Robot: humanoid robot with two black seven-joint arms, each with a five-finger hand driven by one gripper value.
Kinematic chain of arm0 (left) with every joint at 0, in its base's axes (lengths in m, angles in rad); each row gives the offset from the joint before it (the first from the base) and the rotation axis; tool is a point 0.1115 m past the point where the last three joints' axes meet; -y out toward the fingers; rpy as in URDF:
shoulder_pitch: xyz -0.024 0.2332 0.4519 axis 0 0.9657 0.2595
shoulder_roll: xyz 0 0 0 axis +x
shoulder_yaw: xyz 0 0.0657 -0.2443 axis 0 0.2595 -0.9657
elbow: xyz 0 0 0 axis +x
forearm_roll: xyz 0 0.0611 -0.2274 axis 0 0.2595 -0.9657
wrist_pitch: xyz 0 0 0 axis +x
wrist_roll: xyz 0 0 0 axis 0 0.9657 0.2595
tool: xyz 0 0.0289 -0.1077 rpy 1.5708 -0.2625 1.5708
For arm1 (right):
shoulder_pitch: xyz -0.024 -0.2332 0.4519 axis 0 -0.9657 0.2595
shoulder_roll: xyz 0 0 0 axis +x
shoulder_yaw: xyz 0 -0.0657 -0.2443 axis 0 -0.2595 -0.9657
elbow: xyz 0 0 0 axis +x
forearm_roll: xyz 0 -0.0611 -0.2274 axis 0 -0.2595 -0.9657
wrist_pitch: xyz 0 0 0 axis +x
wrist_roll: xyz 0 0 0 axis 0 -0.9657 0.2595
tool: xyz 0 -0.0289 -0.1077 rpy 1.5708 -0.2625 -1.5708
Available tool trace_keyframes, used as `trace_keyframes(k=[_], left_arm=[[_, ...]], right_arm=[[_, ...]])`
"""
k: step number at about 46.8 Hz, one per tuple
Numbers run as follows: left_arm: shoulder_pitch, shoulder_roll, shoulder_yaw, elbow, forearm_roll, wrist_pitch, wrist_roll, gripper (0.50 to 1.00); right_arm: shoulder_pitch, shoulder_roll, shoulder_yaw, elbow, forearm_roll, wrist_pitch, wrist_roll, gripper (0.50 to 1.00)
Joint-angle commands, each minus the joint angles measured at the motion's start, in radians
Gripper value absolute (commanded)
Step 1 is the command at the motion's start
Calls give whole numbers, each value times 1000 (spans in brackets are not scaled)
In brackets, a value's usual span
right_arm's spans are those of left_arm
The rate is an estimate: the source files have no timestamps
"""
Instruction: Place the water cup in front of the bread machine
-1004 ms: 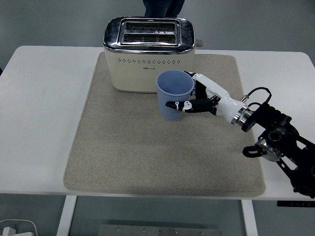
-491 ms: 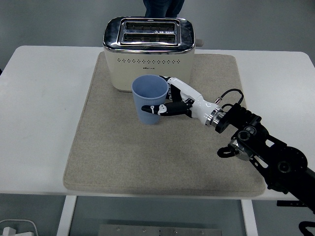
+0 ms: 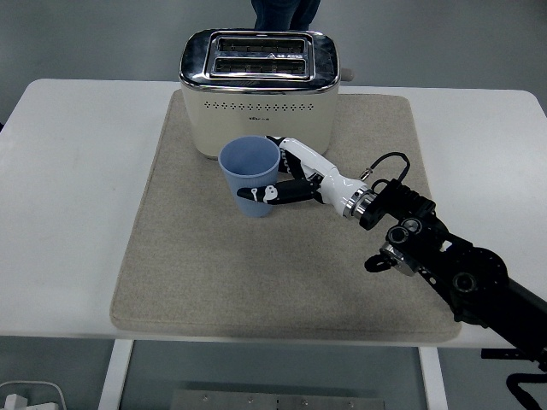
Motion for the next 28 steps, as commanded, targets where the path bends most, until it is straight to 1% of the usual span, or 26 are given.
trace_keyframes(k=[1, 6, 15, 28], left_arm=[[0, 0, 0, 0, 0, 0, 0, 999], [0, 0, 0, 0, 0, 0, 1, 999], [0, 0, 0, 0, 2, -1, 0, 999], [0, 0, 0, 0, 0, 0, 1, 999]], right_arm=[[0, 0, -14, -10, -1, -21, 10, 500], [0, 0, -18, -33, -3, -44, 12, 500], [-3, 0, -20, -42, -3, -69, 12, 500], [-9, 12, -23, -42, -1, -78, 12, 500]])
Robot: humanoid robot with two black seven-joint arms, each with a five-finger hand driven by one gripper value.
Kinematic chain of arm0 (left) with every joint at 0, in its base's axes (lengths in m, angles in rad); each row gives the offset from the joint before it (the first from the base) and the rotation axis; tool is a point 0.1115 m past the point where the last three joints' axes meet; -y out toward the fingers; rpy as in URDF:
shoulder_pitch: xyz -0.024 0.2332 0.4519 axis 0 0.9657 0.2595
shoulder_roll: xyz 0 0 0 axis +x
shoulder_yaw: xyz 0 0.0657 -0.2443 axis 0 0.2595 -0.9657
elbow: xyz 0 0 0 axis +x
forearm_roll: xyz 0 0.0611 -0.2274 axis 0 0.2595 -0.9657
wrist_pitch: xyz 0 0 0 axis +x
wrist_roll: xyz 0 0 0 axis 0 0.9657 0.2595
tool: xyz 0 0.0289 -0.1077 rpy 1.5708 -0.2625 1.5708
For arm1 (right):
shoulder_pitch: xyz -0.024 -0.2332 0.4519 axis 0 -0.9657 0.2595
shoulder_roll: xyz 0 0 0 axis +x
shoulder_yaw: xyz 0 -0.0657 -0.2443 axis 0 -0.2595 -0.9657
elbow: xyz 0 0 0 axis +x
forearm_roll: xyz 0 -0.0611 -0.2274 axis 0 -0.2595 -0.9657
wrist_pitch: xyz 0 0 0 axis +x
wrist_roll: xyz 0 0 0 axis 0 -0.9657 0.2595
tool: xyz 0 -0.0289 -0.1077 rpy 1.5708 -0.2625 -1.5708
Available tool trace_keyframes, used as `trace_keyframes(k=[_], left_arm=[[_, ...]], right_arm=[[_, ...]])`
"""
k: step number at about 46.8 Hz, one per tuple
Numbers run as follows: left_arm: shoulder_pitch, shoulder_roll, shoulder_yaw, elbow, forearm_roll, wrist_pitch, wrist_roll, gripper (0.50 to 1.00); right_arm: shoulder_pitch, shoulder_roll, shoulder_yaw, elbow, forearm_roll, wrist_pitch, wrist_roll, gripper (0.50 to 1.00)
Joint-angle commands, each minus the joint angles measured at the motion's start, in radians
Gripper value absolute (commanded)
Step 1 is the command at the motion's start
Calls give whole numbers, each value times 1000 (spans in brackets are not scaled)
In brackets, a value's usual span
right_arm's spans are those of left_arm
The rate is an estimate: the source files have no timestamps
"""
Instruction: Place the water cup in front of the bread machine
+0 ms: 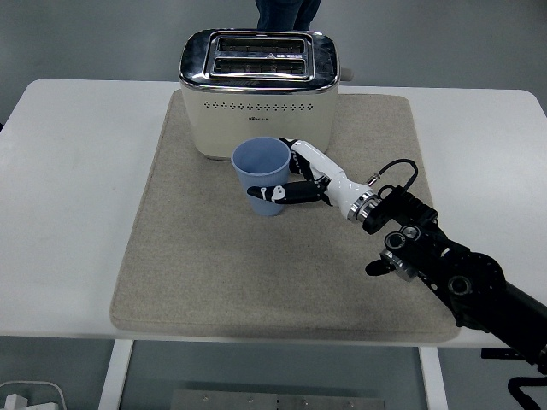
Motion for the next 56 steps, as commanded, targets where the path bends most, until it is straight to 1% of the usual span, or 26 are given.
trace_keyframes(k=[1, 7, 20, 23, 25, 26, 27, 28, 29, 56], left_arm=[[0, 0, 0, 0, 0, 0, -1, 999], [0, 0, 0, 0, 0, 0, 1, 999], [0, 0, 0, 0, 0, 0, 1, 999], [0, 0, 0, 0, 0, 0, 1, 999], [0, 0, 0, 0, 0, 0, 1, 999], [0, 0, 0, 0, 0, 0, 1, 999], [0, 0, 0, 0, 0, 0, -1, 999], [0, 0, 0, 0, 0, 0, 1, 999], [0, 0, 0, 2, 0, 0, 1, 999], [0, 0, 0, 0, 0, 0, -1, 999]], right_arm=[[-2, 11, 0, -1, 1, -1, 0, 500], [-2, 14, 0, -1, 1, -18, -2, 500], [-3, 23, 0, -25, 3, -21, -6, 504], [-3, 26, -2, -25, 5, -21, -6, 588], [-5, 28, -2, -25, 6, -21, -10, 657], [-6, 28, -2, -25, 8, -20, -10, 706], [-7, 27, 0, -25, 9, -21, -11, 774], [-7, 28, 0, -25, 9, -20, -11, 875], [-7, 27, 0, -25, 11, -20, -11, 943], [-8, 26, 1, -11, 21, -11, -11, 942]])
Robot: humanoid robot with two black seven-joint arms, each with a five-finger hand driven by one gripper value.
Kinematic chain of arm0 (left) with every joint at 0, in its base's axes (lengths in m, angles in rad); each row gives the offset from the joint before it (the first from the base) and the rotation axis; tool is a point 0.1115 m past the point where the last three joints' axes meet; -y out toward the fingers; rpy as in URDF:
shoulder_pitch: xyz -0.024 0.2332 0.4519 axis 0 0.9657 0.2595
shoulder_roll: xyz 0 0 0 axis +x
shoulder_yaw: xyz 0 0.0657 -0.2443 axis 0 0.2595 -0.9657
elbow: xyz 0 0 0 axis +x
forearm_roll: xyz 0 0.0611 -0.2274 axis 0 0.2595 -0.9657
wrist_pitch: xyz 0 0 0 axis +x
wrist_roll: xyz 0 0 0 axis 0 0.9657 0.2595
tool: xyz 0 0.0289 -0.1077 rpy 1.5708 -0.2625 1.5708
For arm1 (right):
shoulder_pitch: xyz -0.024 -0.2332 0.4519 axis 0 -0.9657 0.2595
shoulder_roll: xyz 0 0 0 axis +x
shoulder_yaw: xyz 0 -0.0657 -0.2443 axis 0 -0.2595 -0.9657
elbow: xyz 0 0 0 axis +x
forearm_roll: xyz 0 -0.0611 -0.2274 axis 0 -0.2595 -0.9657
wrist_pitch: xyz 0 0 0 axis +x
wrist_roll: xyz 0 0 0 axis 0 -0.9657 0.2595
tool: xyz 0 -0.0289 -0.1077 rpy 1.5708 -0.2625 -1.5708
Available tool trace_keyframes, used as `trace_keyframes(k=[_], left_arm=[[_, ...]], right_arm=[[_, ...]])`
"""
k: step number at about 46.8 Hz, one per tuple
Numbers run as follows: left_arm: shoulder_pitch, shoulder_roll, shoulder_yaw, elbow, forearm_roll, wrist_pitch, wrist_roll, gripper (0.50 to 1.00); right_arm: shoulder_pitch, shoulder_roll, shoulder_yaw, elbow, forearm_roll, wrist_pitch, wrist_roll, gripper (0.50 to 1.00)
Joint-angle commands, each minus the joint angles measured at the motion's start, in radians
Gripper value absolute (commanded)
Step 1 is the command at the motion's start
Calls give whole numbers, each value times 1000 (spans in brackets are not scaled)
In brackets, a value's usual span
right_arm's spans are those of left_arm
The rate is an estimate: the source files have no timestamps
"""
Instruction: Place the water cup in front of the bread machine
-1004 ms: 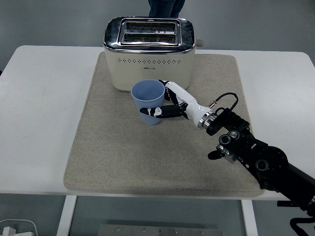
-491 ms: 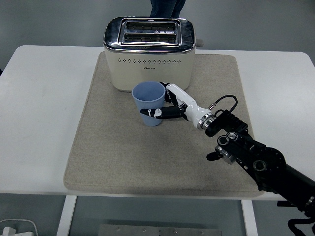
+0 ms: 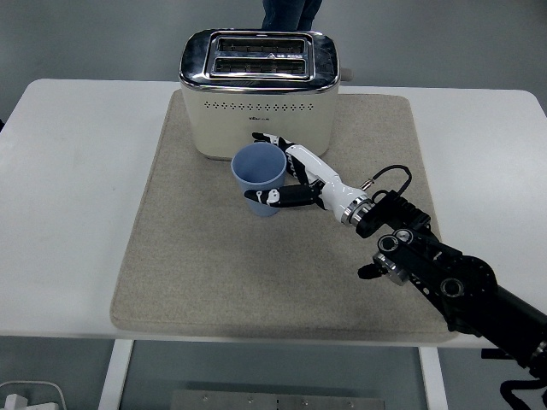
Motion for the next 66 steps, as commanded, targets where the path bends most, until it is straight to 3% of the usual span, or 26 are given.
trace_keyframes(k=[1, 35, 50, 66], left_arm=[[0, 0, 0, 0, 0, 0, -1, 999], [0, 0, 0, 0, 0, 0, 1, 999], [0, 0, 0, 0, 0, 0, -1, 999], [0, 0, 0, 0, 0, 0, -1, 999]], right_arm=[[-2, 0, 0, 1, 0, 1, 0, 942], [-6, -64, -2, 51, 1, 14, -3, 942], [-15, -145, 0, 113, 3, 27, -3, 942], [-52, -280, 14, 179, 3, 30, -3, 942]])
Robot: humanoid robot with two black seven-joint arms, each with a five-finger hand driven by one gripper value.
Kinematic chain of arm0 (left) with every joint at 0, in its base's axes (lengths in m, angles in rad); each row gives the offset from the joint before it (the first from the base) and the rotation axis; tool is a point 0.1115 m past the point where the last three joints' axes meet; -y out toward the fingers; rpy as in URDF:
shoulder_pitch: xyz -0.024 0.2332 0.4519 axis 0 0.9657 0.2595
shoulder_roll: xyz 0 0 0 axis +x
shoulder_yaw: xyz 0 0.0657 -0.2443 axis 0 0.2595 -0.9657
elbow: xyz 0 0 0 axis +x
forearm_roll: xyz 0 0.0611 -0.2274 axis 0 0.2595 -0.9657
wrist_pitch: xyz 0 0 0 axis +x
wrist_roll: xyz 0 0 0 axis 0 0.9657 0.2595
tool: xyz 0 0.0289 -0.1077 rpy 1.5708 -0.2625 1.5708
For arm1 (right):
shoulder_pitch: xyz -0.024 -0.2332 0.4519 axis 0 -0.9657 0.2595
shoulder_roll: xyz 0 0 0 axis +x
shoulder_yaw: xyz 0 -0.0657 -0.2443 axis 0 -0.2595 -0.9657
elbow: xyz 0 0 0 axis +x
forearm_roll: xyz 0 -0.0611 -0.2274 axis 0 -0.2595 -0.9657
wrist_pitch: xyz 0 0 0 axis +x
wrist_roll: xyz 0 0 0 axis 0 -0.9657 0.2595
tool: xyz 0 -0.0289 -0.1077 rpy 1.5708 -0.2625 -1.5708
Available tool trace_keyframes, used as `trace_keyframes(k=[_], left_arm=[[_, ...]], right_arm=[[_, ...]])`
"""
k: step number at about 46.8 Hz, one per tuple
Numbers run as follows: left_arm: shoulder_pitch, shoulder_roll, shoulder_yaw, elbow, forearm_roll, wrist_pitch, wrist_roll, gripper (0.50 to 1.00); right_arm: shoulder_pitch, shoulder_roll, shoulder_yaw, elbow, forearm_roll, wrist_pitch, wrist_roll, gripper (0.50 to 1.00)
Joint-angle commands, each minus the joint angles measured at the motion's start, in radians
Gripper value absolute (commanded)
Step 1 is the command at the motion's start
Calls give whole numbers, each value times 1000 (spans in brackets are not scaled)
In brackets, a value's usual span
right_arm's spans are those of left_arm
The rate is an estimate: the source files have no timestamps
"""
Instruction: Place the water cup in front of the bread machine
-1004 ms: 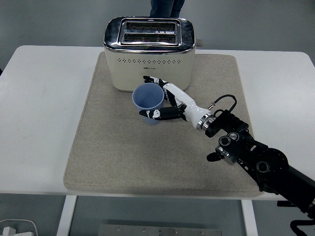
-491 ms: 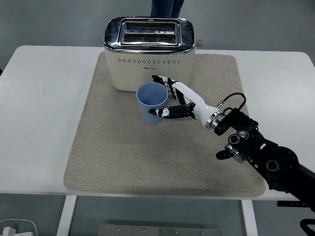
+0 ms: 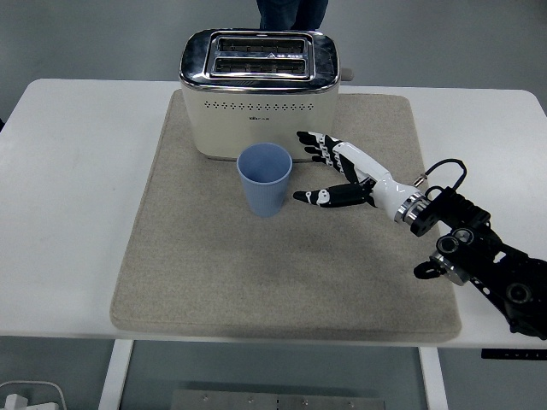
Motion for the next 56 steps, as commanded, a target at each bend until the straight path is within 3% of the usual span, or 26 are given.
trace_keyframes(k=[1, 9, 16, 28, 39, 56], left_arm=[[0, 0, 0, 0, 0, 0, 0, 999], [0, 0, 0, 0, 0, 0, 0, 999], [0, 0, 0, 0, 0, 0, -1, 999], [0, 0, 0, 0, 0, 0, -1, 999], [0, 0, 0, 0, 0, 0, -1, 999], [0, 0, 0, 1, 0, 0, 0, 999]], right_arm=[[-12, -38, 10, 14, 0, 0, 0, 942], [-35, -128, 37, 20, 12, -8, 5, 942], [-96, -177, 128, 20, 152, -2, 5, 942], [-113, -259, 141, 8, 356, -6, 2, 942], [-111, -257, 204, -51, 673, -3, 0, 942], [-111, -243, 210, -51, 709, -17, -1, 942]])
